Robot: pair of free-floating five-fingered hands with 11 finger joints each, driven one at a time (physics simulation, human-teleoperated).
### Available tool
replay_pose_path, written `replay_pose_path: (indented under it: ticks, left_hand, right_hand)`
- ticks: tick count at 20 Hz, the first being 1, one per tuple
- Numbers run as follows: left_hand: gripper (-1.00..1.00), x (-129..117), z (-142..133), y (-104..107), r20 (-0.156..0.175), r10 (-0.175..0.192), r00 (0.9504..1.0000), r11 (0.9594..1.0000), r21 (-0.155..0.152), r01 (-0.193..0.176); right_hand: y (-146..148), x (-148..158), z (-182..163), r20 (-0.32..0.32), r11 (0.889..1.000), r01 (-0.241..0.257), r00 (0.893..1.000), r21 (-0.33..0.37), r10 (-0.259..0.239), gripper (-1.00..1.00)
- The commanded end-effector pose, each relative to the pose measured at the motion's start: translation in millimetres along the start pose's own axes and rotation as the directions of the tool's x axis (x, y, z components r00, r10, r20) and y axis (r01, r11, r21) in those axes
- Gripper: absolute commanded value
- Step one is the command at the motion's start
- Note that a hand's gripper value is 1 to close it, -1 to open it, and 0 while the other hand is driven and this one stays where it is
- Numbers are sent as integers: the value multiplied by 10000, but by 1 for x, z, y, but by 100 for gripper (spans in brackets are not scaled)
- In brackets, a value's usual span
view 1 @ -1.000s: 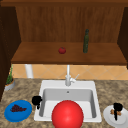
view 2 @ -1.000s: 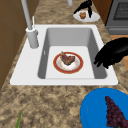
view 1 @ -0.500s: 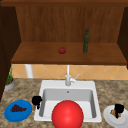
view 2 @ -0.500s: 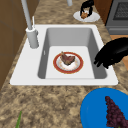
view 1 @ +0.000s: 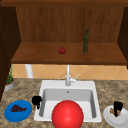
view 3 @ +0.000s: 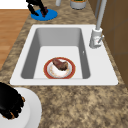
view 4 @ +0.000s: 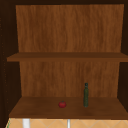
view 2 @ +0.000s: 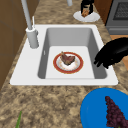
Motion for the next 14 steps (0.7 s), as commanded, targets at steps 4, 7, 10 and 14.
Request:
replay_pose_path:
  ticks: [4, 7, 10, 14]
  left_hand:
    - [0, 0, 0, 0, 0, 0, 10000, 10000, 0, 0]
    - [0, 0, 0, 0, 0, 0, 10000, 10000, 0, 0]
    - [0, 0, 0, 0, 0, 0, 10000, 10000, 0, 0]
    - [0, 0, 0, 0, 0, 0, 10000, 10000, 0, 0]
  right_hand:
    - [-20, 41, 11, 163, 9994, -322, 9993, -139, 324, 100]
    - [-25, 55, 21, 231, 9985, -535, 9983, -94, 537, 100]
    - [-26, 72, 26, 129, 9977, -640, 9978, -208, 643, 100]
    - [-24, 97, 35, -141, 9967, -810, 9966, -86, 809, 100]
